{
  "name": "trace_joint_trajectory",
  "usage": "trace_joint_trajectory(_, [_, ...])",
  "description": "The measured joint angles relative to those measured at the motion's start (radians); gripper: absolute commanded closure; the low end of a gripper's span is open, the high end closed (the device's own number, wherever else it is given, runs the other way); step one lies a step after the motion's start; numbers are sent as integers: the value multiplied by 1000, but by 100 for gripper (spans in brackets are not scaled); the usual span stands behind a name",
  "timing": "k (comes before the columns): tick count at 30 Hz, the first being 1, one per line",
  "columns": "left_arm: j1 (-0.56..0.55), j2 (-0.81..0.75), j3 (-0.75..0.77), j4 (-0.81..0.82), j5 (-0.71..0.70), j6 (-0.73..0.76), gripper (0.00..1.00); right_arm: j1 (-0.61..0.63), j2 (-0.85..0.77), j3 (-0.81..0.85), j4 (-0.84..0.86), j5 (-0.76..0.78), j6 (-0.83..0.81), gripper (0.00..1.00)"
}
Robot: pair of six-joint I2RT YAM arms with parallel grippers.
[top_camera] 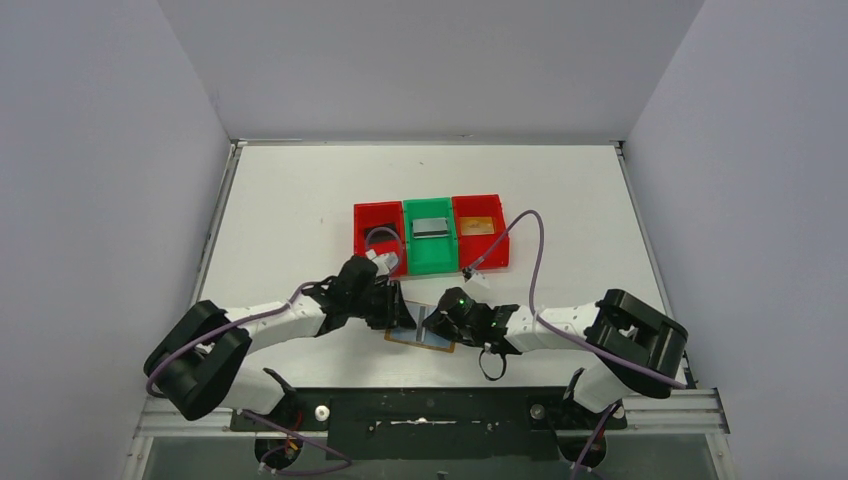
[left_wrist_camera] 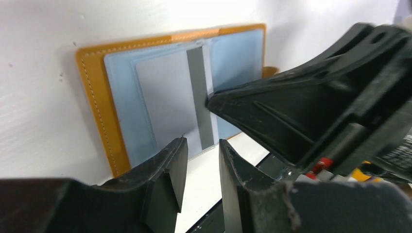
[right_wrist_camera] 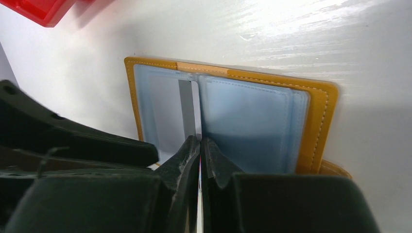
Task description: Take the credit cards out of the card holder
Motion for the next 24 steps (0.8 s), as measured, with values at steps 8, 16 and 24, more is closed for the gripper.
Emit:
trace_joint_trajectory(8, [-24,59,11,-42,-65,-2,81,-10,5,-11,45,-23,1,93])
trace_joint_trajectory(16, [-25,49,11,-61,-117,-3,86,-19,11,-41,116,-48,3,88])
trace_joint_trajectory(24, [-26,47,16,-77,-135,-2,88,-21,19,-67,175,-54,10,100])
